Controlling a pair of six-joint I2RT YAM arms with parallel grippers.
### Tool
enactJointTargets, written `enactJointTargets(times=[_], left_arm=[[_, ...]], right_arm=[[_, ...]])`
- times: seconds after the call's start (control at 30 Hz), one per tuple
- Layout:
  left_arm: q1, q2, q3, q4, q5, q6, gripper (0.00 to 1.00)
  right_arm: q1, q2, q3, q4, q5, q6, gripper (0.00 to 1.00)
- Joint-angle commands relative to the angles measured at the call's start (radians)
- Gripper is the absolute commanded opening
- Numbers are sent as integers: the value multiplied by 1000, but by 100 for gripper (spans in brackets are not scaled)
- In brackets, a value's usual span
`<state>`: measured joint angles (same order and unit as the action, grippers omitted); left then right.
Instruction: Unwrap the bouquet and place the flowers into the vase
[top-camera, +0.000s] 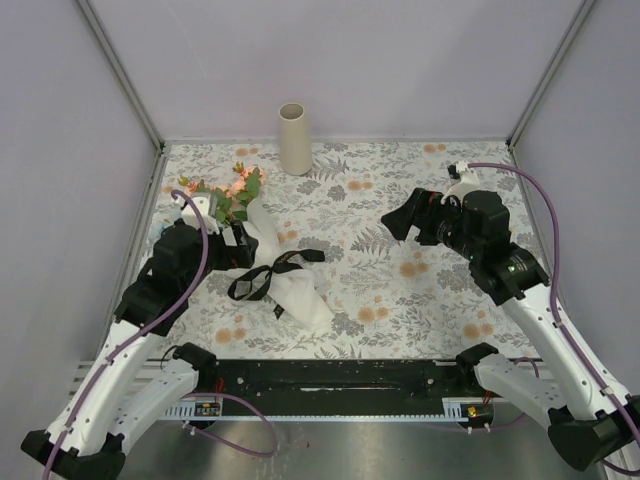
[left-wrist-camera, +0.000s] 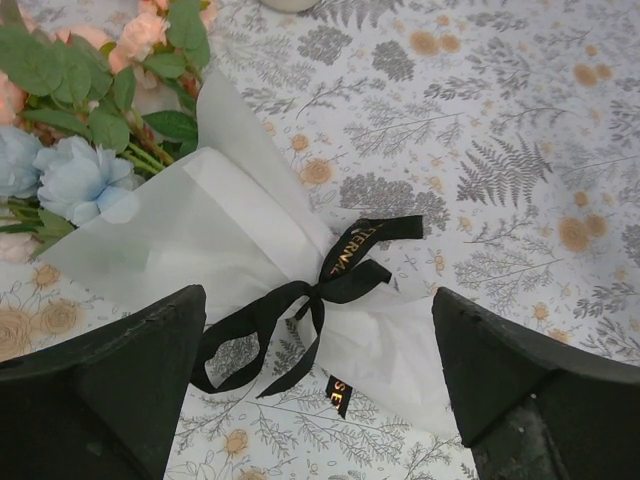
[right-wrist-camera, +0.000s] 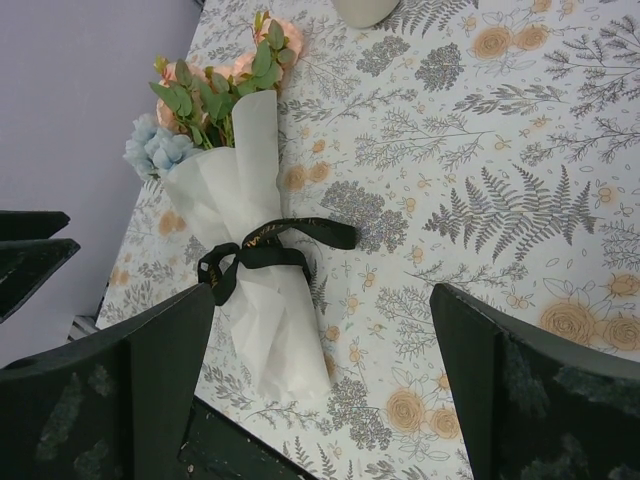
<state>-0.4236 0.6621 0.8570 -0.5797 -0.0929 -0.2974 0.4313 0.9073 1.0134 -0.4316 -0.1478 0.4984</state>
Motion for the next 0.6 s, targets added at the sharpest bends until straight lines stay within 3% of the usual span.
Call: enactJointTargets(times=[0.0,0.23,0.47,0.57], left_arm=[[5,74,20,-57,-100,-116,99],[5,111,-50,-72,-80,-379,98],[66,-37,-272,92,-11,-649,91],[77,-97,-321,113,-50,-718,89]], right_arm=[[4,-22,10,10,19,-26,99],[4,-38,-77,98,-51,14,99],[4,126,-231,422,-194,195,89],[4,227,-263,592,-272,249,84]])
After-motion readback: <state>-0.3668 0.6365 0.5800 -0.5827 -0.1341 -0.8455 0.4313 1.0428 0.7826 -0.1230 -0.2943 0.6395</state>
